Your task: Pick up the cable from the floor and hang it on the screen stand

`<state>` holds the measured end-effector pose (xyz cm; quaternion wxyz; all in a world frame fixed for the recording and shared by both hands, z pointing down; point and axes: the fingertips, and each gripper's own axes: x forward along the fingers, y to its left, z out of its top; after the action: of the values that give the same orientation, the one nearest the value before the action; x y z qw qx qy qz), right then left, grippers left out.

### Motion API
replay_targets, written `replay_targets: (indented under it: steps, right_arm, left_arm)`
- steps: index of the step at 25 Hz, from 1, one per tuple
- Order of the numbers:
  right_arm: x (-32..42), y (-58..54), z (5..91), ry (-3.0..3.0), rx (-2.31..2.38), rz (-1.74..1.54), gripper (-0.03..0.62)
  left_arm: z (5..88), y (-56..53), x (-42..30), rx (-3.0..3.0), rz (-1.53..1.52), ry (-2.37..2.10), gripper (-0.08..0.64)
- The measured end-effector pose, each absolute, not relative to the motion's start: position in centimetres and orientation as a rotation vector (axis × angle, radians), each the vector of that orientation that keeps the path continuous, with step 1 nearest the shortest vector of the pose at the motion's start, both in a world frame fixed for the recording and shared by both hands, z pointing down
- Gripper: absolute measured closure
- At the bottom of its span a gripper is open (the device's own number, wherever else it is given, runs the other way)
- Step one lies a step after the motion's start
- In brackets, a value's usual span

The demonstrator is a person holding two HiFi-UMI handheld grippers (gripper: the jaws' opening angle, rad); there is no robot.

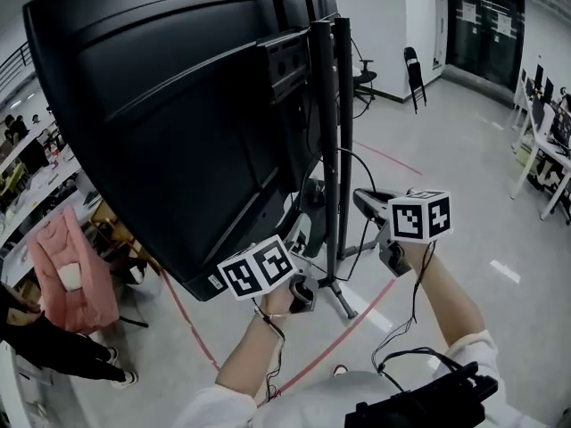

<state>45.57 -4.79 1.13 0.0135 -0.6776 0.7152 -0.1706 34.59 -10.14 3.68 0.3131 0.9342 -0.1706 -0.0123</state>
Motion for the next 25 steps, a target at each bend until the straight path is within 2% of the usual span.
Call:
replay_targets:
  steps: [6,25]
  right_arm:
    - [48.4,-7.8,-6.5,2.339,-2.037,-0.405,0.578]
    - [45.3,-16.7,-21.9,2.597,-1.866,-0.19,0.578]
  left_arm:
    - [-2.0,-12.5,38.0,2.432,-0.203,-0.578,0.468]
    - [-12.8,-19.6,36.6,2.462,-0.387,-0.831,0.468]
